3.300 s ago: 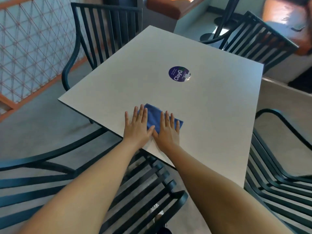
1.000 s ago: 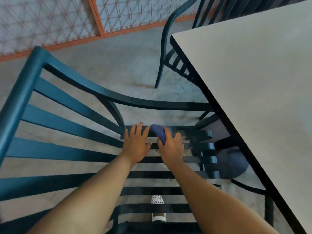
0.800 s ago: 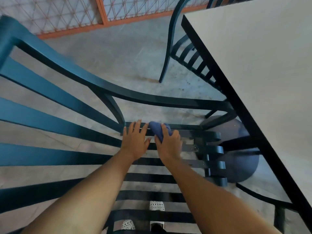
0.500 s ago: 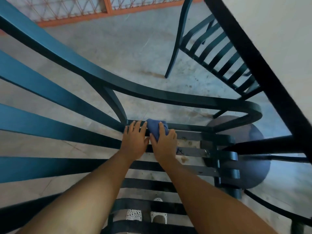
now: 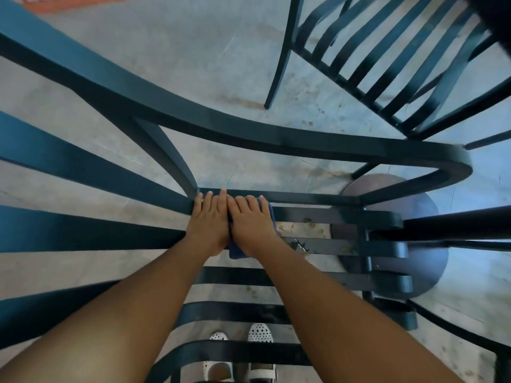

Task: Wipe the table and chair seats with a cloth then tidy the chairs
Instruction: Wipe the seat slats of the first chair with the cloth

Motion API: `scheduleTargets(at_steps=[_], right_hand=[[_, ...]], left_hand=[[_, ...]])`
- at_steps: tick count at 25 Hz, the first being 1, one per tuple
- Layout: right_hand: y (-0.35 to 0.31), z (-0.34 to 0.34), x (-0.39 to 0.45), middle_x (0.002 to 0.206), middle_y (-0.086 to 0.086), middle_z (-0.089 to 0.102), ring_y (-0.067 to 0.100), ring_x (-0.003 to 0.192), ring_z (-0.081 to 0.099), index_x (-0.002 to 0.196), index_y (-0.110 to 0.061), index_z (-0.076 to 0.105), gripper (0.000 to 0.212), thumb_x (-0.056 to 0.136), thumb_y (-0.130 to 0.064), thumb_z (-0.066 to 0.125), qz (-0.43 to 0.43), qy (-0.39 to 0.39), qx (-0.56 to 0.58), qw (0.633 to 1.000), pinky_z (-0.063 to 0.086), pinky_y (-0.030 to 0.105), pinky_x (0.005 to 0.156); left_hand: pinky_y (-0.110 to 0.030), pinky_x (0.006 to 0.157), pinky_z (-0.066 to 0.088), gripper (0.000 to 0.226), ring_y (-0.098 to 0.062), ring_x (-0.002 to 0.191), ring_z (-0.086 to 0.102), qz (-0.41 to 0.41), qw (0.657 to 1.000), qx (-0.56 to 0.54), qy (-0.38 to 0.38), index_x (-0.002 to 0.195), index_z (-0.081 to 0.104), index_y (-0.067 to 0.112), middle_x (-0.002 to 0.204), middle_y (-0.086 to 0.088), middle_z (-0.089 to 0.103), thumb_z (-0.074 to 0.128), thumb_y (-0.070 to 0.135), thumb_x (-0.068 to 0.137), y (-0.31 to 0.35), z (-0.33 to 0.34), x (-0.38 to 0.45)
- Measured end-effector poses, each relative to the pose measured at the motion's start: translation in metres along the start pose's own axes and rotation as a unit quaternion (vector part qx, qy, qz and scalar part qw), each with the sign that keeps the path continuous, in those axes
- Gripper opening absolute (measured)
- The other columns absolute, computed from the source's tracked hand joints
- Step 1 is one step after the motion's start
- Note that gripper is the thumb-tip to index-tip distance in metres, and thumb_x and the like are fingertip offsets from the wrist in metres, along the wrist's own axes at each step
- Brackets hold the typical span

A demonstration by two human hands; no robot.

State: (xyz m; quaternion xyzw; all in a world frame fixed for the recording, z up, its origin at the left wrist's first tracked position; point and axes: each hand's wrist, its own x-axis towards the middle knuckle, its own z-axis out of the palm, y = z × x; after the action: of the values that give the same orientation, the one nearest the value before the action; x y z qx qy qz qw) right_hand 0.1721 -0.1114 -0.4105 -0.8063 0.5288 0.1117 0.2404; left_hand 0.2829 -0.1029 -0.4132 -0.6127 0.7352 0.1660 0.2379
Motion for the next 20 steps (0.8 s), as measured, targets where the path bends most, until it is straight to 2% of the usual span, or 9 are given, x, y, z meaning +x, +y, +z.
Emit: scheduleTargets(at_steps=[2, 3, 5, 7, 9, 12, 15, 20], right_hand=[[-0.003, 0.004, -0.003, 0.148, 0.004, 0.027, 0.027, 0.14, 0.016, 0.147, -0.017, 0.015, 0.086, 0.081, -0.036, 0.067, 0.009, 0.019, 0.007, 1.0, -0.003, 0.045, 0.116], [-0.003, 0.006, -0.004, 0.147, 0.003, 0.028, 0.026, 0.139, 0.017, 0.146, -0.018, 0.017, 0.083, 0.081, -0.035, 0.066, 0.007, 0.036, 0.012, 0.999, -0.003, 0.044, 0.116], [0.009, 0.006, -0.008, 0.145, 0.001, 0.032, 0.024, 0.137, 0.02, 0.145, -0.021, 0.021, 0.067, 0.089, -0.034, 0.055, -0.001, 0.076, 0.02, 0.997, -0.002, 0.042, 0.115], [0.029, 0.007, -0.019, 0.145, 0.0, 0.033, 0.023, 0.135, 0.021, 0.146, -0.023, 0.023, 0.057, 0.094, -0.032, 0.045, 0.003, 0.107, 0.024, 0.994, -0.002, 0.04, 0.114], [0.048, 0.008, -0.028, 0.143, 0.0, 0.036, 0.023, 0.134, 0.024, 0.146, -0.024, 0.026, 0.055, 0.094, -0.03, 0.045, 0.011, 0.117, 0.026, 0.993, -0.001, 0.039, 0.113], [0.069, 0.006, -0.035, 0.14, -0.001, 0.04, 0.023, 0.133, 0.028, 0.145, -0.025, 0.031, 0.055, 0.093, -0.028, 0.048, 0.014, 0.122, 0.029, 0.992, 0.001, 0.041, 0.113], [0.094, 0.001, -0.048, 0.141, -0.005, 0.037, 0.019, 0.134, 0.024, 0.147, -0.03, 0.025, 0.053, 0.096, -0.031, 0.042, 0.036, 0.102, 0.016, 0.994, -0.004, 0.043, 0.113], [0.143, -0.003, -0.078, 0.141, -0.003, 0.038, 0.018, 0.138, 0.019, 0.145, -0.03, 0.029, 0.051, 0.094, -0.038, 0.025, 0.134, 0.147, -0.005, 0.98, -0.007, 0.044, 0.114]], left_hand=[[-0.043, 0.116, -0.001, 0.089, -0.029, 0.141, 0.013, -0.001, 1.0, -0.005, 0.018, 0.148, -0.009, 0.002, 0.156, -0.013, 0.006, 0.048, 0.041, 0.091, 0.002, 0.001, 0.001], [-0.042, 0.116, 0.002, 0.088, -0.027, 0.138, 0.02, -0.002, 0.999, -0.01, 0.03, 0.148, -0.009, 0.002, 0.152, -0.013, 0.016, 0.046, 0.041, 0.092, 0.002, 0.002, 0.001], [-0.041, 0.114, 0.008, 0.079, -0.026, 0.131, 0.029, -0.005, 0.998, -0.02, 0.057, 0.148, -0.006, 0.007, 0.142, -0.01, 0.03, 0.038, 0.044, 0.095, 0.001, 0.006, 0.001], [-0.041, 0.111, 0.016, 0.068, -0.026, 0.125, 0.036, -0.009, 0.996, -0.022, 0.084, 0.149, 0.007, 0.015, 0.135, -0.008, 0.039, 0.028, 0.053, 0.096, 0.002, 0.008, 0.005], [-0.042, 0.105, 0.022, 0.063, -0.027, 0.119, 0.041, 0.004, 0.995, -0.042, 0.094, 0.144, 0.026, 0.022, 0.13, -0.006, 0.045, 0.027, 0.059, 0.093, 0.008, 0.008, 0.011], [-0.041, 0.097, 0.026, 0.057, -0.025, 0.108, 0.045, 0.033, 0.989, -0.089, 0.117, 0.125, 0.046, 0.021, 0.117, -0.003, 0.051, 0.027, 0.062, 0.09, 0.014, 0.011, 0.018], [-0.041, 0.095, 0.027, 0.059, -0.023, 0.1, 0.046, 0.018, 0.983, -0.126, 0.135, 0.111, 0.051, 0.019, 0.106, -0.003, 0.052, 0.028, 0.067, 0.087, 0.014, 0.014, 0.019], [-0.042, 0.094, 0.029, 0.082, -0.024, 0.098, 0.046, 0.009, 0.983, -0.117, 0.14, 0.108, 0.052, 0.018, 0.104, -0.004, 0.052, 0.012, 0.081, 0.076, 0.015, 0.013, 0.018]])
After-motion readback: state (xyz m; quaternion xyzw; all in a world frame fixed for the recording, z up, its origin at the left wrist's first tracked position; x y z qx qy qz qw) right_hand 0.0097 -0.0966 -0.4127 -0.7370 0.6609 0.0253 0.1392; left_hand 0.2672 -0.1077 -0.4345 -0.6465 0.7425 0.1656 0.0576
